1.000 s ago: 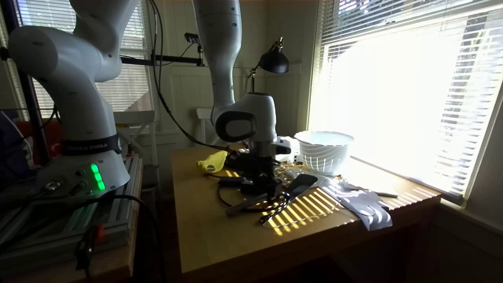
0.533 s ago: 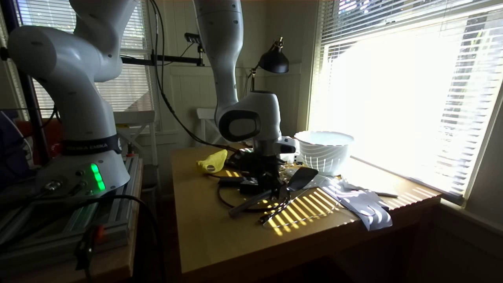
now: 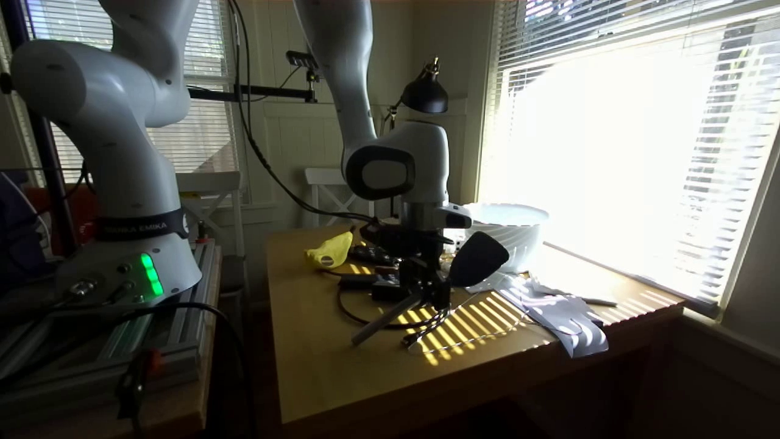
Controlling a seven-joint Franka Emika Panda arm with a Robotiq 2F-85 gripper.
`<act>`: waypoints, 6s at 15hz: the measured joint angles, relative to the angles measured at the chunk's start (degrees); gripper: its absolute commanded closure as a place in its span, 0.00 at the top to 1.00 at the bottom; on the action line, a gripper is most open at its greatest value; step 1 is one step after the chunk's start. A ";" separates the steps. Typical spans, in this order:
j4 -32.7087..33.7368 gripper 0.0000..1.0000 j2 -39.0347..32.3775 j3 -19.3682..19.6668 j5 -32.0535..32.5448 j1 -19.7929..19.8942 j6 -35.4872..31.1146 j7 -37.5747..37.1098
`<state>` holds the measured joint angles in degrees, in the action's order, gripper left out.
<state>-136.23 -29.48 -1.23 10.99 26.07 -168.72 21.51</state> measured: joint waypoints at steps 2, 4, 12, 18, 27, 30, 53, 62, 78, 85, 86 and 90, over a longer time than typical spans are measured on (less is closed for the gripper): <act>0.00 0.47 1.02 2.04 0.01 -2.13 2.42 0.02; 0.00 0.61 1.32 3.08 0.01 -3.87 3.84 0.02; -0.15 1.00 1.05 3.56 -0.02 -6.18 5.85 0.65; -0.13 1.00 -0.17 3.32 -0.01 -6.23 5.85 2.55; 1.22 0.34 -1.97 3.26 -0.01 -6.87 5.85 2.61; 2.43 0.13 -2.98 3.80 -0.01 -7.30 5.85 2.33; 5.22 0.06 6.92 8.20 7.17 -9.36 28.03 25.07; 6.04 0.06 6.69 13.16 18.57 -12.20 28.96 23.92; 32.09 0.23 2.15 9.78 20.90 -14.94 52.69 34.35; 33.44 0.06 -0.16 9.73 23.34 -16.22 53.43 33.95; 33.81 0.06 -0.65 9.56 24.21 -17.07 54.06 33.91; 37.69 0.06 -4.86 7.71 24.72 -20.17 58.32 33.87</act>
<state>-98.54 -34.34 6.49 35.71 5.90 -110.40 55.39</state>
